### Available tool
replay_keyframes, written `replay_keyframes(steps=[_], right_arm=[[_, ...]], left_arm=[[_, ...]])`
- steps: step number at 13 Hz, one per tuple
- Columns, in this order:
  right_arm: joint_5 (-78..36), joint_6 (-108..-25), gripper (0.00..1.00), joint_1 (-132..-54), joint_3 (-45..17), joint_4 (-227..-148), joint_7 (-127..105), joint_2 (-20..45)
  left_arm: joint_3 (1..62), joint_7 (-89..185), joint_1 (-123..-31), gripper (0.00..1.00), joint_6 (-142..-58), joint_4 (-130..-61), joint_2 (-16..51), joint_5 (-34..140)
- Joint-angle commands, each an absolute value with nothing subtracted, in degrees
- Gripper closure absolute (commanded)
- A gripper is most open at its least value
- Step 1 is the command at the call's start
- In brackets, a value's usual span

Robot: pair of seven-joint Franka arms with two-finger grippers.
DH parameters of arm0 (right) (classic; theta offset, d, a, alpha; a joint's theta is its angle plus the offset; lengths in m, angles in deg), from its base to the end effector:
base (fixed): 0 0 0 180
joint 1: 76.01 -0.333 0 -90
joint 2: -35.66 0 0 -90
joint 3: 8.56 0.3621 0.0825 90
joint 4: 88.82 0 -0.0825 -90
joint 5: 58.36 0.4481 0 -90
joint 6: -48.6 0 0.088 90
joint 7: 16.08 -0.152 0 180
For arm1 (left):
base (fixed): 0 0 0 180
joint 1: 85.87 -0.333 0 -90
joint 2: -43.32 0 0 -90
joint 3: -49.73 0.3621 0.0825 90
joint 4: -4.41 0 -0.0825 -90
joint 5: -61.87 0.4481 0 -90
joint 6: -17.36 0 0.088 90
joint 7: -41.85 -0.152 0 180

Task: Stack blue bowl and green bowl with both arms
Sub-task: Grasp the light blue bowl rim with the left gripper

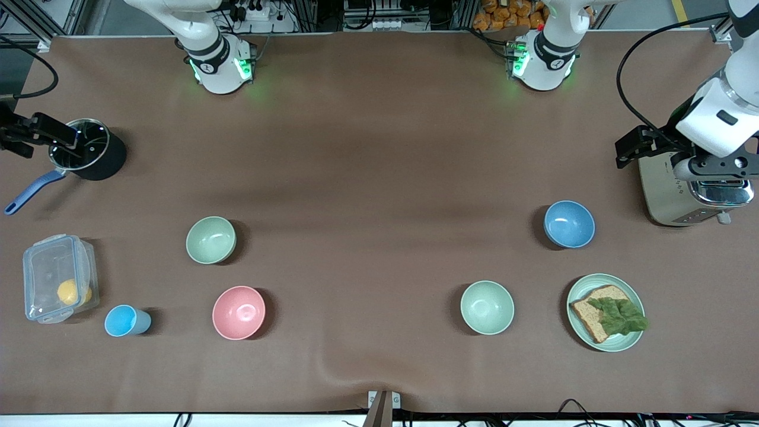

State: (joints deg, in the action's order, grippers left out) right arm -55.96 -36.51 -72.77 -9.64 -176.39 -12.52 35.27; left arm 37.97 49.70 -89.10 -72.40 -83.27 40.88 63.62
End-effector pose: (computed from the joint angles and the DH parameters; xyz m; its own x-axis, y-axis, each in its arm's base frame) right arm 0.6089 -0.0393 0.6369 0.9988 -0.0097 -0.0470 -0.0118 -0.9989 -0.0447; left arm 0.6270 -0.0867 0.6209 0.9999 -0.0116 -0.0024 -0.0117 -0.9997 -0.0224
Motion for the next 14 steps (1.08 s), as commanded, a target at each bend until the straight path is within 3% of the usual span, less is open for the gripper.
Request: replay_keyframes(steps=[1, 7, 11, 14], right_arm=[[-56.78, -36.39, 0.00, -72.67, -9.09, -175.40, -12.57, 35.14], [-56.78, -36.04, 0.00, -72.67, -9.17, -175.48, -12.57, 35.14], [-55.73, -36.48, 0.00, -72.24, -9.26, -175.84, -12.57, 32.78], [-55.72, -39.28, 0.00, -73.63, -9.26, -176.28, -12.39, 26.12]], left_arm=[[38.04, 48.61, -89.39, 0.00, -71.41, -82.43, 41.30, 63.10], [38.65, 47.65, -91.67, 0.00, -72.45, -83.73, 34.19, 65.65], [38.74, 47.65, -96.76, 0.00, -92.63, -102.42, 33.91, 66.09], [38.74, 47.73, -97.64, 0.00, -99.96, -106.86, 29.10, 69.15]])
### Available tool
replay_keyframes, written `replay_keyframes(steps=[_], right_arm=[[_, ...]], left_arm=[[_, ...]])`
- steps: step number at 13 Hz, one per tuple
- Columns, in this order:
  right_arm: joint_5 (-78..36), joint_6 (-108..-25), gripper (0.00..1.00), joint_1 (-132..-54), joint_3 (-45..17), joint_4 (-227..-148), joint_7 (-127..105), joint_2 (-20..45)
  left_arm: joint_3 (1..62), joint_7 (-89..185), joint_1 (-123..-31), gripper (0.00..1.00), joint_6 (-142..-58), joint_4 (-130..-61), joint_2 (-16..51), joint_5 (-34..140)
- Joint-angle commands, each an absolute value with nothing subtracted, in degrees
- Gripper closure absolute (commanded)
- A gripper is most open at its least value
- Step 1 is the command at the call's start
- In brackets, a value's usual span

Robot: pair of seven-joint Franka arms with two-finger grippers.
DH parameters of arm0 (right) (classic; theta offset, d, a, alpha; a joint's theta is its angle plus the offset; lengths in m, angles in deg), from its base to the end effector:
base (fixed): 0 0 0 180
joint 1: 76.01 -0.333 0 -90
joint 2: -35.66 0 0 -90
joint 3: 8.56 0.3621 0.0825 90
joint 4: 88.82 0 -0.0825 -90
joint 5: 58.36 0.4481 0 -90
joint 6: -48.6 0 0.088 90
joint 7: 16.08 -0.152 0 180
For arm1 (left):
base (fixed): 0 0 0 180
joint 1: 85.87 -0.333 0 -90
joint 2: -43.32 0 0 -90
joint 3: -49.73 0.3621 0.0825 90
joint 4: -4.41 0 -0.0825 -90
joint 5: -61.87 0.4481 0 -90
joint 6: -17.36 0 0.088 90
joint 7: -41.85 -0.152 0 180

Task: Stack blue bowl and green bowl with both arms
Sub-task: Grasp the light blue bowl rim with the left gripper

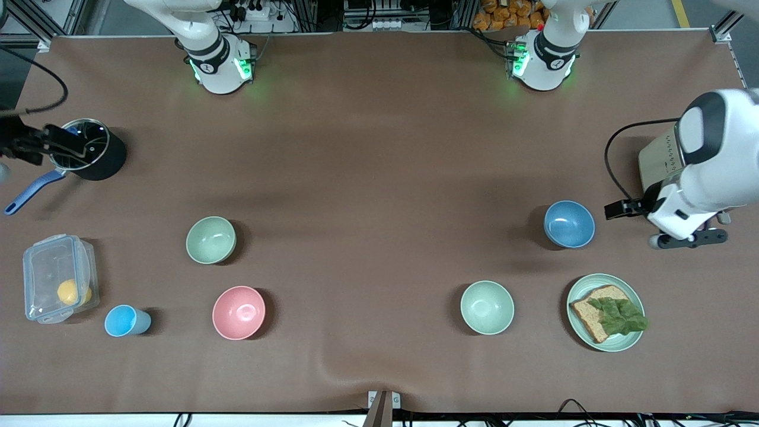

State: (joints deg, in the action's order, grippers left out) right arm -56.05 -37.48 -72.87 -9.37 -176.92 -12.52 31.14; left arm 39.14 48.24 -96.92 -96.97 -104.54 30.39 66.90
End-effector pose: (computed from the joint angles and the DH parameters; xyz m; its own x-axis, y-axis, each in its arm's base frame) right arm 0.6313 -0.0369 0.5885 0.9938 -0.0038 -0.1112 -0.0089 -0.9989 -0.0461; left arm 0.6528 0.0175 0.3410 0.9890 0.0825 -0.1229 0.0771 -0.9959 -0.0476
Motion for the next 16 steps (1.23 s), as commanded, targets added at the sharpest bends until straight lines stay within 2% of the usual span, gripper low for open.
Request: replay_keyframes(steps=[1, 3, 6, 9, 10, 11, 14, 16], right_arm=[[-55.29, -41.90, 0.00, -73.90, -9.18, -176.36, -11.96, 22.08], [-55.11, -46.83, 0.00, -75.65, -9.17, -177.85, -12.39, 17.32], [-55.98, -60.08, 0.00, -76.28, -9.26, -184.08, -11.87, 9.24], [-56.60, -69.06, 0.00, -77.24, -9.26, -191.11, -11.60, 8.16], [-56.86, -72.39, 0.00, -77.76, -9.26, -193.39, -11.60, 8.15], [-57.04, -75.30, 0.00, -78.03, -9.26, -195.33, -11.60, 8.07], [-57.04, -79.10, 0.00, -79.17, -9.35, -198.16, -11.60, 6.58], [-57.91, -82.43, 0.00, -79.88, -9.44, -200.34, -11.60, 5.96]], left_arm=[[38.66, 47.73, -99.04, 0.00, -101.89, -107.38, 26.73, 69.16], [38.74, 47.73, -100.11, 0.00, -108.29, -110.18, 23.82, 69.34], [38.74, 48.26, -100.11, 0.00, -111.31, -110.29, 19.86, 69.34], [38.83, 48.35, -100.11, 0.00, -112.72, -110.29, 18.01, 69.34], [38.83, 48.44, -100.11, 0.07, -112.72, -110.29, 17.92, 69.34], [38.83, 48.44, -100.11, 0.18, -112.72, -110.29, 17.66, 69.43], [38.83, 48.44, -100.02, 0.64, -112.72, -110.29, 17.22, 69.43], [38.83, 48.52, -99.85, 0.78, -112.72, -110.29, 16.86, 69.43]])
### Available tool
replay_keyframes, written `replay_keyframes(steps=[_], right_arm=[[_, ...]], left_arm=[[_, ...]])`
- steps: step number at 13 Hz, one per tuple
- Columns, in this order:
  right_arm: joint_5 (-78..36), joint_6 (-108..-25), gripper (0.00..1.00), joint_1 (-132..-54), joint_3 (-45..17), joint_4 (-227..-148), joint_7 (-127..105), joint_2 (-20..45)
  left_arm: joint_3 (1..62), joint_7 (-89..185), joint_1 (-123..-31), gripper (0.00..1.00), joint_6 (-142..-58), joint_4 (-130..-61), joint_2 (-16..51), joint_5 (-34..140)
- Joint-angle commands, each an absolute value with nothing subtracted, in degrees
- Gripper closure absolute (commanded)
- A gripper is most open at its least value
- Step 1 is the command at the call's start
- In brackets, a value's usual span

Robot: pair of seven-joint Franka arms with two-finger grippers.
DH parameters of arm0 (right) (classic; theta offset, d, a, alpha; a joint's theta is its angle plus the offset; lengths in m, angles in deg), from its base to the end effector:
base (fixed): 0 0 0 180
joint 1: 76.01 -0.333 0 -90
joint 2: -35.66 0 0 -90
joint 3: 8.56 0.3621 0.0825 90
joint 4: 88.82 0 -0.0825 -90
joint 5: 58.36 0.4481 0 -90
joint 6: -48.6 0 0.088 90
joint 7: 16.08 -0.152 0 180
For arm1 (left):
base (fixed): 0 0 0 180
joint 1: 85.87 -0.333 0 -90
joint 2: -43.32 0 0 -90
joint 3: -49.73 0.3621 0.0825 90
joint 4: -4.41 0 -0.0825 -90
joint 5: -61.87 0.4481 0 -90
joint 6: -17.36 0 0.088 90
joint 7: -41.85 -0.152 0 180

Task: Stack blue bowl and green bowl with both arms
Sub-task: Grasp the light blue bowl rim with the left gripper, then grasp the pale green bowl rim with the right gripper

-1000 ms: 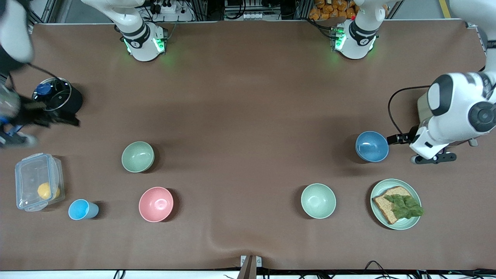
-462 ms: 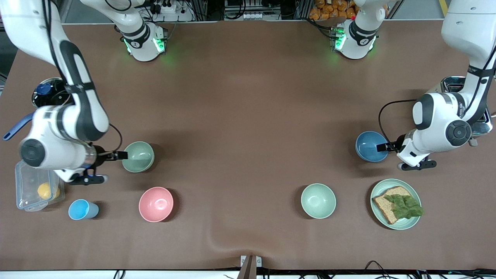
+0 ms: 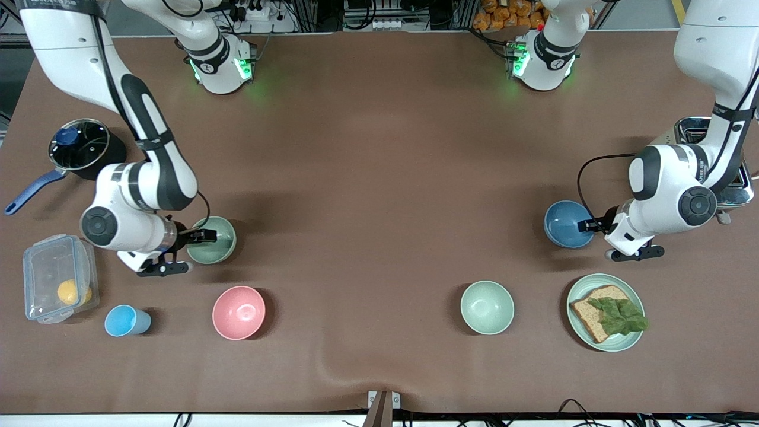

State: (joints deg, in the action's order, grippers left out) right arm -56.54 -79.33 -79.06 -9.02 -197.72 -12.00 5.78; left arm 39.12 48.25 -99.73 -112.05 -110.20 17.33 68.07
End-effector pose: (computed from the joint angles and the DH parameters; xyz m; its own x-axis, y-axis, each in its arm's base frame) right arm 0.6663 0.0322 0.1574 0.9777 0.0962 -0.1867 0.0922 -0.9953 -0.0303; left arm 0.6380 0.0412 0.1668 0.9777 0.1016 -0.1838 0.1016 -0.9948 -0.0092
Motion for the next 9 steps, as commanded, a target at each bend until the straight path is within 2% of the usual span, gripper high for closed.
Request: replay_keyframes(steps=[1, 2, 3, 4, 9], right_arm=[[-59.92, -84.62, 0.00, -79.71, -9.35, -201.66, -11.60, 5.96], [-61.94, -86.12, 0.45, -79.70, -9.35, -202.37, -11.60, 6.04], [-62.83, -86.31, 0.88, -79.70, -9.35, -202.38, -11.60, 5.96], [-62.84, -86.31, 1.00, -79.79, -9.35, -202.29, -11.60, 6.13], [-62.84, -85.44, 1.00, -79.88, -9.26, -201.76, -11.69, 8.15]], left_arm=[[38.83, 48.52, -99.85, 0.90, -112.72, -110.20, 16.78, 69.43], [38.74, 48.61, -99.93, 1.00, -112.72, -110.20, 16.69, 69.43], [38.83, 48.61, -99.94, 1.00, -112.72, -110.20, 16.69, 69.43], [38.83, 48.70, -99.94, 1.00, -112.72, -110.03, 16.34, 69.43], [38.39, 48.88, -99.94, 1.00, -111.76, -109.15, 19.75, 69.34]])
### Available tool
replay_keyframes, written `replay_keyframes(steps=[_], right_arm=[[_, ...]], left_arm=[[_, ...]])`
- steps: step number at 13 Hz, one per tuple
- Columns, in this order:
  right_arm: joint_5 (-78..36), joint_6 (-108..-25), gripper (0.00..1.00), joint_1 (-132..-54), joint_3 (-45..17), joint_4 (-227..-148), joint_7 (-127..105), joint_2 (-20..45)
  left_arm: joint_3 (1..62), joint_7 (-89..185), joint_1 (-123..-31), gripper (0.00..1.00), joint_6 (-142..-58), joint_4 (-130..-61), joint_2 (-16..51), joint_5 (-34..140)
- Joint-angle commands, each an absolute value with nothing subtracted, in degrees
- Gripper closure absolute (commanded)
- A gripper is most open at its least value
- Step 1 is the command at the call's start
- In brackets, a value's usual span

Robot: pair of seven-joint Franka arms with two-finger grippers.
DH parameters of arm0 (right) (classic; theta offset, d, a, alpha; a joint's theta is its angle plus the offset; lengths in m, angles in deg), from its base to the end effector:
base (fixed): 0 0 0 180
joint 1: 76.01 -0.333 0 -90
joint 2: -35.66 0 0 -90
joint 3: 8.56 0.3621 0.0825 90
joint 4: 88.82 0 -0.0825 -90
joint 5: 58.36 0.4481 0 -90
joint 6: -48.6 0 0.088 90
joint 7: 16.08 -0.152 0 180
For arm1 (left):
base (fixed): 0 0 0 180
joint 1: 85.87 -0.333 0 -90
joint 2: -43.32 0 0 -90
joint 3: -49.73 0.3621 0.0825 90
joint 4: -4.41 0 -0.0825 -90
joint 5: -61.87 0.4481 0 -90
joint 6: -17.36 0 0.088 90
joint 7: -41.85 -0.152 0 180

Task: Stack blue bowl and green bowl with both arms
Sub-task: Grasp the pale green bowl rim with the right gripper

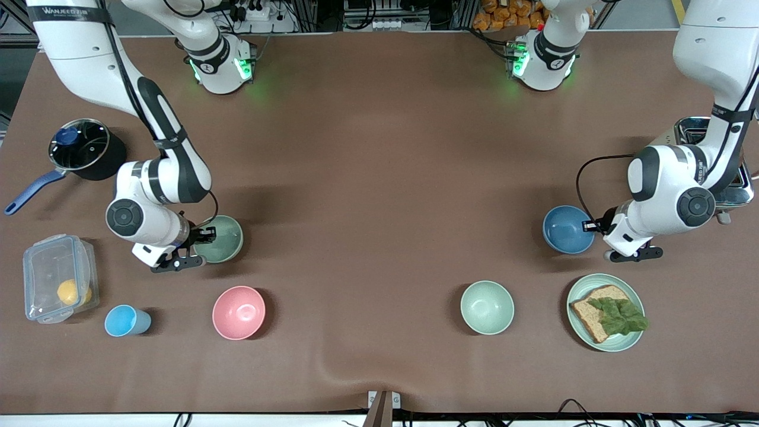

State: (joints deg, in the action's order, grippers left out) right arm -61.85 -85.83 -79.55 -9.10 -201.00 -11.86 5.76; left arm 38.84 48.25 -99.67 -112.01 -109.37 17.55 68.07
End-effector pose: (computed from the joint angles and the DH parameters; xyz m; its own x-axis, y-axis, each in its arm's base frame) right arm 0.6588 0.0316 0.1407 0.9763 0.1679 -0.1368 0.1737 -0.9843 0.0321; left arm 0.6453 0.0385 0.1754 0.9813 0.0974 -0.1662 0.0975 -0.9952 -0.0073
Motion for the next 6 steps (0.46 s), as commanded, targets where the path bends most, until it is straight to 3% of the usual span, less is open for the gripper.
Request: replay_keyframes(steps=[1, 6], right_arm=[[-62.84, -85.09, 1.00, -79.97, -9.26, -201.68, -12.21, 8.85], [-61.79, -75.43, 1.00, -82.42, -8.65, -196.33, -22.20, 10.79]], left_arm=[[38.04, 49.22, -99.67, 1.00, -110.36, -108.54, 20.89, 69.34], [32.78, 53.78, -99.67, 1.00, -93.85, -96.69, 21.26, 68.37]])
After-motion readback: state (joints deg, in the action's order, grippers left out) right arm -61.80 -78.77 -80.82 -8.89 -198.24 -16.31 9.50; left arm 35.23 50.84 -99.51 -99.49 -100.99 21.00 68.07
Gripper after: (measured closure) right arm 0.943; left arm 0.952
